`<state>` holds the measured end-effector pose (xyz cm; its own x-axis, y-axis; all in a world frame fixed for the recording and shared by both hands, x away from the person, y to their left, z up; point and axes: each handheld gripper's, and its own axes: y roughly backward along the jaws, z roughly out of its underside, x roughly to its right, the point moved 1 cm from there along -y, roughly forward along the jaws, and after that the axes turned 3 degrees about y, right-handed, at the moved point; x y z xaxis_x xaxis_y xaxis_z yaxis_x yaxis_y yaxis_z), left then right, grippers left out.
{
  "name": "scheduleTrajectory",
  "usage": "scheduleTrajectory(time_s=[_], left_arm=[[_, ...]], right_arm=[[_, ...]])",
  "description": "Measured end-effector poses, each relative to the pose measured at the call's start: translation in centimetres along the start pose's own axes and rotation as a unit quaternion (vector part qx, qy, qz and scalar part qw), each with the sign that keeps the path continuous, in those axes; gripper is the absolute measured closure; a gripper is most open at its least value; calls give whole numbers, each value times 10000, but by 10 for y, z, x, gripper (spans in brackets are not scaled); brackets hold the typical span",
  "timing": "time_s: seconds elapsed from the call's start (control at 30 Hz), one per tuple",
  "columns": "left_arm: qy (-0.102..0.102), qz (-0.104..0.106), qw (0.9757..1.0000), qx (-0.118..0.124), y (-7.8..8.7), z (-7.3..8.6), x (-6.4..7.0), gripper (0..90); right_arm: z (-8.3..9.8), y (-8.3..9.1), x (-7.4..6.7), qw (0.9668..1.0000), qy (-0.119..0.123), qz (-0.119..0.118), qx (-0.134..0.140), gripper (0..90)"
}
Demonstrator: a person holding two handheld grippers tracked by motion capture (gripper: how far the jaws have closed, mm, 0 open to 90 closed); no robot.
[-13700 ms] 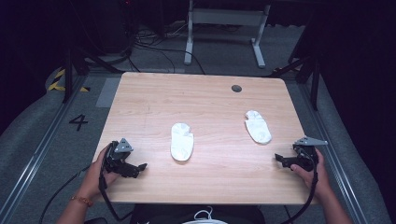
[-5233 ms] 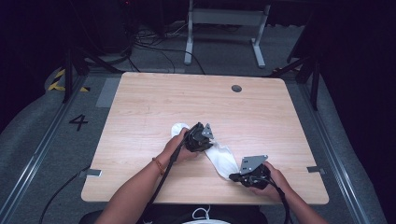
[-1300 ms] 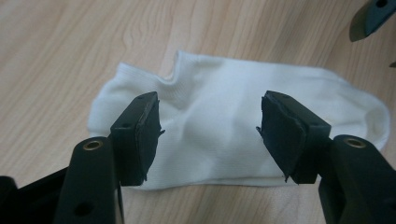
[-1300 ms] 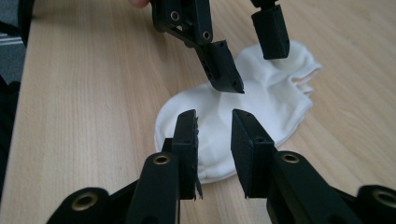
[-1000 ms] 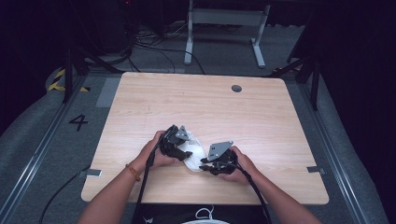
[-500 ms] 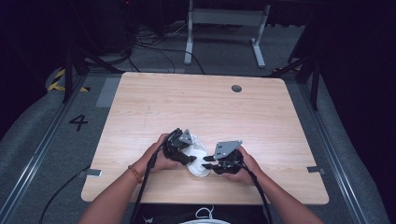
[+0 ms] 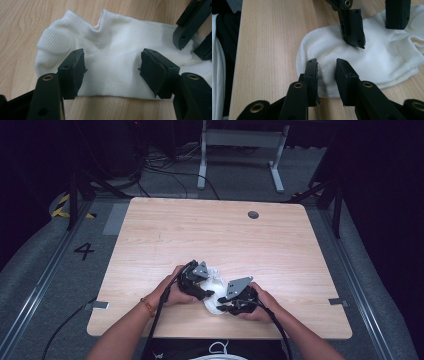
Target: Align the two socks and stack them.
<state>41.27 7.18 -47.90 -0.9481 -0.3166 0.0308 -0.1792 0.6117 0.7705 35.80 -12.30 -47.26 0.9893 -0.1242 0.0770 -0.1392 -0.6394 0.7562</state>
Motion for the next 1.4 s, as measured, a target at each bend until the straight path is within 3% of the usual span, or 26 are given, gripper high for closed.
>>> scheduleTrajectory(time_s=[0.13,0.23,0.33,0.43,0.53,0.63,0.7,0.73,0.8,0.9,0.97,1.03,1.1,1.2,1.3,1.4], left_arm=[[-28,42,10000,24,-1,-1,1,358],[-73,40,9999,60,-3,-2,2,359],[-128,105,9998,143,-6,-3,7,360],[-250,195,9994,142,-10,-7,13,360],[-367,304,9987,200,-15,-11,19,360],[-369,338,9985,208,-17,-12,20,359],[-376,377,9983,235,-17,-12,20,359],[-376,377,9983,235,-17,-12,20,359],[-386,359,9983,256,-17,-11,20,365],[-451,250,9983,270,-13,-13,22,368],[-356,219,9981,452,-5,-14,21,362],[-279,160,9979,555,3,-14,18,348],[-266,56,9983,507,7,-12,15,339],[-40,-6,9991,426,10,-5,9,328],[-78,-91,9994,334,6,-1,10,338],[-172,-131,9996,206,1,-3,12,344]], right_arm=[[-2,10,2,9999,70,84,-8,670],[-1,22,8,9992,-35,359,190,692],[2,31,18,9954,-289,742,535,721],[1,29,24,9930,-313,944,630,717],[0,21,25,9932,-236,1022,505,683],[8,9,34,9919,-411,1182,195,723],[16,6,42,9902,-635,1245,25,736],[16,6,42,9902,-635,1245,25,736],[25,8,48,9892,-1028,1027,215,749],[22,8,44,9895,-906,1123,101,744],[18,9,39,9895,-771,1219,60,643],[15,14,36,9903,-678,1201,158,651],[14,23,32,9900,-641,1222,293,648],[13,41,18,9928,-518,934,551,644],[15,55,-5,9951,-308,579,745,647],[23,57,-30,9968,-173,412,665,637]])
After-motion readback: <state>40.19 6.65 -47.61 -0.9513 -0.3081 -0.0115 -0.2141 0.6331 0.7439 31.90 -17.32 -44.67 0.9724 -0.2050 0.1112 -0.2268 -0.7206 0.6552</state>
